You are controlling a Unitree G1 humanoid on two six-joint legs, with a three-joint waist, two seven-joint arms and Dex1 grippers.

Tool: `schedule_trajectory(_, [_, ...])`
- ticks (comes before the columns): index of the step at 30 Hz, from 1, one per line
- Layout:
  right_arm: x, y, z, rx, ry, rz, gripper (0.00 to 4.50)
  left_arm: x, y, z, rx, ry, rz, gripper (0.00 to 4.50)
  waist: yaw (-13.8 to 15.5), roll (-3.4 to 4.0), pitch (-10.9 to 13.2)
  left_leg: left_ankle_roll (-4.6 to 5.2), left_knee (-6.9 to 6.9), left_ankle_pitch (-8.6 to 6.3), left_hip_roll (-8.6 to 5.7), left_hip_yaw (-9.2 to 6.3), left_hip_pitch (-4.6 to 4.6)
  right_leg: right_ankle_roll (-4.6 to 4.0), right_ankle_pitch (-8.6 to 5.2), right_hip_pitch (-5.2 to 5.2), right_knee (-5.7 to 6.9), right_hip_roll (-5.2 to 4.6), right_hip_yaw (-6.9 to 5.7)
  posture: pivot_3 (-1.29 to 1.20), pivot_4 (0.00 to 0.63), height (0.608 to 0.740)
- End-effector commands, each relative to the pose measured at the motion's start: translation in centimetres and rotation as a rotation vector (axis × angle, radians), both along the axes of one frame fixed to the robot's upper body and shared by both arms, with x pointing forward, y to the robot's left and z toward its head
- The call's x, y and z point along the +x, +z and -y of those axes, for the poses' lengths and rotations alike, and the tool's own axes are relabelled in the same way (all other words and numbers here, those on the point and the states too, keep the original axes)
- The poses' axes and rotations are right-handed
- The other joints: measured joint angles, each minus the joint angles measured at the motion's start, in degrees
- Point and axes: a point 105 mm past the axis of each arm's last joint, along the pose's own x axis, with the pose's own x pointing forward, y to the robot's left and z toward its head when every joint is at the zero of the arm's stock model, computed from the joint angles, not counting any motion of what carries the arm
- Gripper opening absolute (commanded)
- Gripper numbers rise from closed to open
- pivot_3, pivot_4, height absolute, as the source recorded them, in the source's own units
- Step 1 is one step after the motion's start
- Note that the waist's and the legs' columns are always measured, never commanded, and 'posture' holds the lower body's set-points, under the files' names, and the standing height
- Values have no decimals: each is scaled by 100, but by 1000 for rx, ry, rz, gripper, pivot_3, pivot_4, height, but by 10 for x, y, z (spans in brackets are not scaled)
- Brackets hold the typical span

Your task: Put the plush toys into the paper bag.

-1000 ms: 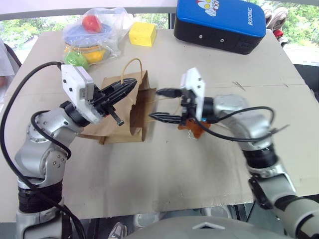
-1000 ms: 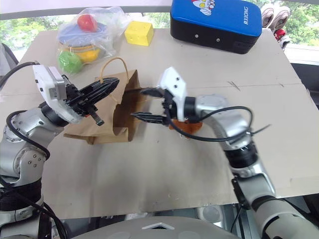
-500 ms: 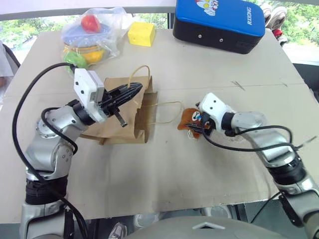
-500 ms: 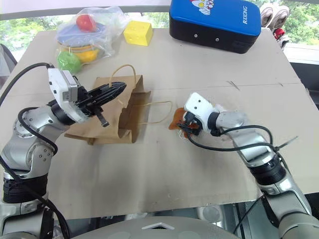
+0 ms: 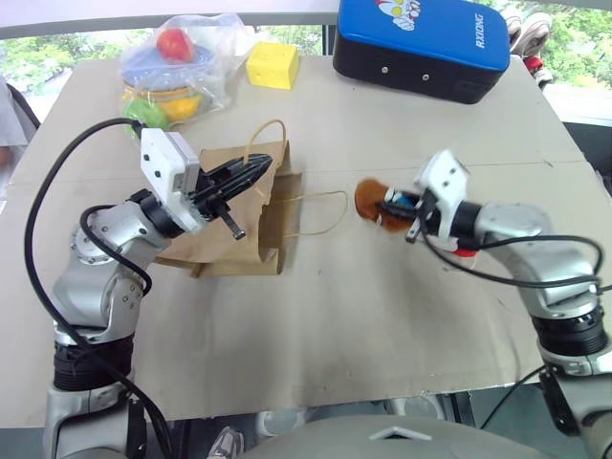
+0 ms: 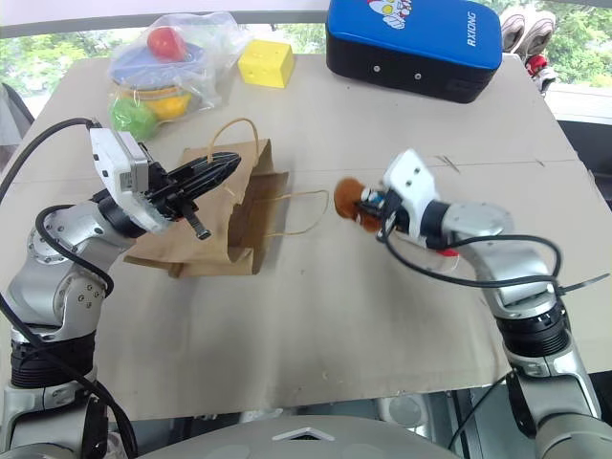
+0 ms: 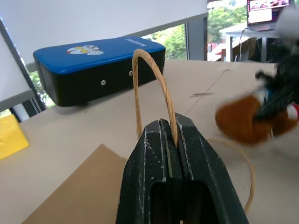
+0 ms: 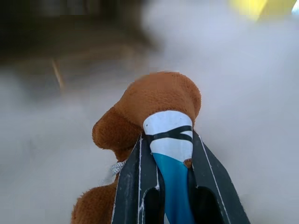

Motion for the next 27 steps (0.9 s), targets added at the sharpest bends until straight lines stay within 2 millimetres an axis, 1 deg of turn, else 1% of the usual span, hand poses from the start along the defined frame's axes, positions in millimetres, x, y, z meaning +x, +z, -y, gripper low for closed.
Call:
schedule_trajectory(1, [-8,50,-17,113,81,125,86,-8,16,5,-19,-43,60,0,-18,1,0,0,0,0,2,0,4,1,0,0,4,3,1,0,150,740])
schedule_trajectory(3, [-1,50,-34,54,98,164,86,-7,20,5,-27,-45,79,0,-15,2,1,0,-1,0,2,-2,5,0,0,0,5,5,1,0,150,740])
schedule_trajectory(5, [9,42,-50,-7,110,181,86,-6,25,6,-35,-48,91,0,-1,2,1,0,-2,0,2,-1,5,-5,-2,-1,4,4,1,0,150,740])
schedule_trajectory(7, [17,24,-67,-96,143,191,86,-4,29,7,-32,-54,101,0,2,2,1,0,-1,0,1,1,4,-8,-4,0,2,2,1,0,150,740])
schedule_trajectory(9, [19,9,-86,-120,207,165,86,-4,32,8,-29,-61,110,0,7,1,1,0,-1,0,-2,2,0,-8,-4,0,-1,-1,1,0,150,740])
schedule_trajectory(11, [18,0,-103,-132,275,160,86,-4,33,10,-28,-67,113,0,6,2,1,0,-1,0,-2,2,-2,-5,-2,-1,-2,0,1,0,150,740])
schedule_trajectory(13, [12,-8,-126,-142,379,171,86,-6,32,12,-25,-79,113,0,2,2,2,0,-1,0,-2,1,-4,1,2,-2,-1,1,0,0,150,740])
schedule_trajectory(15, [10,-9,-145,-141,445,193,86,-9,29,15,-11,-99,107,0,-16,3,2,0,-1,0,0,0,-4,1,2,-3,1,3,0,0,150,740])
schedule_trajectory(16, [8,-10,-152,-143,482,177,86,-10,28,16,-7,-107,103,0,-18,3,2,0,-1,0,1,-1,-4,1,2,-4,2,4,0,0,150,740])
schedule_trajectory(18, [0,-7,-170,-99,577,167,86,-12,26,18,-11,-117,96,0,-13,4,2,0,-2,0,3,-4,-2,0,2,-4,6,7,-1,0,150,740])
schedule_trajectory(20, [-12,-8,-183,-56,672,123,754,-14,24,20,-12,-121,91,0,-3,3,2,0,-2,0,3,-4,-2,0,2,-4,7,7,-2,0,150,740])
schedule_trajectory(21, [-15,-12,-186,-58,702,114,1204,-15,23,20,-11,-122,89,0,0,4,2,0,-2,0,2,-5,-2,0,2,-3,6,5,-2,0,150,740])
schedule_trajectory(22, [-14,-17,-187,-81,693,138,1575,-17,23,20,-9,-123,87,0,12,4,3,0,-2,0,2,-5,-2,0,2,-3,6,4,-2,0,150,740])
schedule_trajectory(23, [-11,-20,-186,-99,675,172,2147,-18,22,19,-9,-119,83,0,23,4,3,0,-2,0,0,-5,-3,0,2,-2,5,1,-4,0,150,740])
schedule_trajectory(26, [-9,-21,-176,-81,650,171,3542,-22,19,15,-6,-104,72,0,30,3,2,0,-1,0,-4,-4,-5,-2,1,-2,4,-8,-7,0,150,740])
schedule_trajectory(27, [-5,-21,-171,-74,614,164,3542,-23,17,14,-4,-99,67,0,25,3,2,0,-1,0,-5,-4,-5,-4,0,-2,4,-9,-8,0,150,740])
